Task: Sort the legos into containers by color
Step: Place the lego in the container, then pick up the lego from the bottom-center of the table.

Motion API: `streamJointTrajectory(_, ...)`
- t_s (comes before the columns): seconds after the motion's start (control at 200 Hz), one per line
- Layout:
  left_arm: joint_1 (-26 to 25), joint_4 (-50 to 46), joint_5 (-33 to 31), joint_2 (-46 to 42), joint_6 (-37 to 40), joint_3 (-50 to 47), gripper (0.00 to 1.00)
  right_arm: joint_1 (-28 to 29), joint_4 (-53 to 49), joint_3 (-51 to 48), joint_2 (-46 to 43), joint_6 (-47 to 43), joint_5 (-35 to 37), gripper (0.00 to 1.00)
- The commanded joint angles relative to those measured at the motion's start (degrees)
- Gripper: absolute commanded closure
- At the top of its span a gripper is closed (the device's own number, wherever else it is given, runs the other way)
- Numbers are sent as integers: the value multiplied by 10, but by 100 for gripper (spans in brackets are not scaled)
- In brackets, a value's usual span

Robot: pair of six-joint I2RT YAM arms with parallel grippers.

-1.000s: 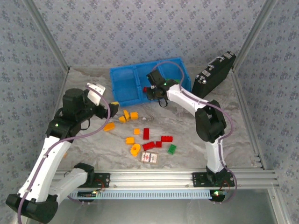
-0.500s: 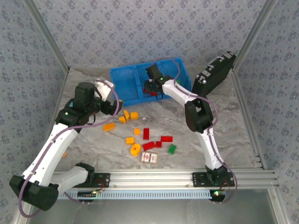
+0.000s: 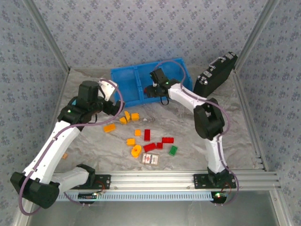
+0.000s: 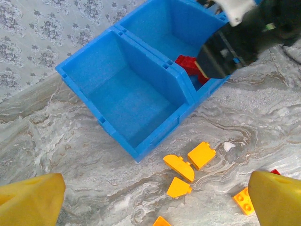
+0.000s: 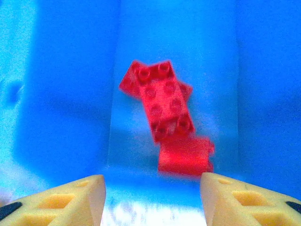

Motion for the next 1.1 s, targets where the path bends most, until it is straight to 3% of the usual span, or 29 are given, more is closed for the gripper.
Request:
streamJointTrajectory(0.0, -2, -2, -1, -13, 10, 14, 0, 21, 3, -87, -111, -25, 13, 41)
streamJointTrajectory(0.335, -11, 9, 16, -23, 5, 6, 0, 61, -39, -358, -375, -26, 75, 38)
streamJointTrajectory(0.545, -15, 10, 30, -35, 6, -1, 0, 110, 19, -482, -527, -232, 18, 38)
streamJointTrajectory(0.605, -15, 10, 36, -41, 7, -3, 0, 108, 6, -482, -540, -280, 31, 38)
streamJointTrajectory(0.84, -15, 6, 37, -51, 10, -12, 0, 111, -26, -530, -600, -464, -46, 32)
streamJointTrajectory(1.1, -15, 11, 35, -63, 22, -27, 0, 112, -54, -547, -569, -539, -50, 32)
